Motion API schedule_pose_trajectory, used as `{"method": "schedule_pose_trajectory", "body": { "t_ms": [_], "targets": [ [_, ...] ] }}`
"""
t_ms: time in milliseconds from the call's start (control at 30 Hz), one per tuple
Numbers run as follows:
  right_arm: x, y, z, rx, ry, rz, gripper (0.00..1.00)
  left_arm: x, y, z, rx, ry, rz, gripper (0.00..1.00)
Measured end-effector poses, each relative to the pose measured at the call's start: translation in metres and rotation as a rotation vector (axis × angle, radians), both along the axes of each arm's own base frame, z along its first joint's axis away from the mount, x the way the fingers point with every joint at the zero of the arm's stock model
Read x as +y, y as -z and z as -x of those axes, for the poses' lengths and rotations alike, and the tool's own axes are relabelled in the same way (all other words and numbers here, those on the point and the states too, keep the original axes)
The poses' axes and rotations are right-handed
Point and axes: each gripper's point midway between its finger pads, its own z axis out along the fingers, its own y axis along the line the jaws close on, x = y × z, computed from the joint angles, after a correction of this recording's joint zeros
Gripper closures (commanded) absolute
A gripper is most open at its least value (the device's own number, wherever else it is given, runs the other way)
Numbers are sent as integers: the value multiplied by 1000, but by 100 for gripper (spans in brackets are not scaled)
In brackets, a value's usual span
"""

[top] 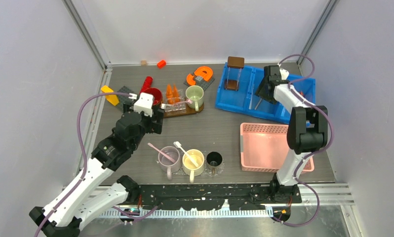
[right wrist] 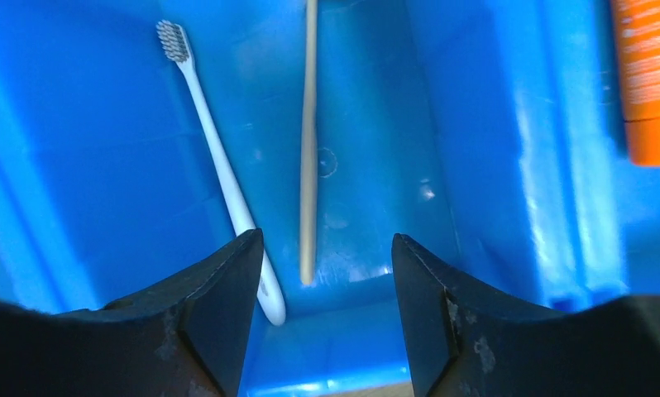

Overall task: Prepare toiletry sets of a toothbrush and toothpaste on the tray
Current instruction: Pick up the toothbrush from the storage box.

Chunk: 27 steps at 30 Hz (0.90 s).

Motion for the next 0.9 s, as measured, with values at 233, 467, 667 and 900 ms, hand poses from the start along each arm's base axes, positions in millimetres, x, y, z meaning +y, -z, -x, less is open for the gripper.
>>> {"method": "schedule_pose_trajectory", "body": {
  "t_ms": [233, 467, 667, 900],
  "targets": [
    [5, 38, -14, 76, -16, -33, 39, 6, -10, 3, -47, -13, 21, 9],
    [6, 54, -19, 105, -19, -41, 52, 6, -9, 2, -48, -9, 11, 9],
    [5, 65, -23, 126, -19, -40, 54, 7, -9, 3, -52, -9, 11, 10],
    [4, 69, -23, 142, -22, -29, 69, 8, -13, 5, -64, -10, 19, 10]
  ]
}}
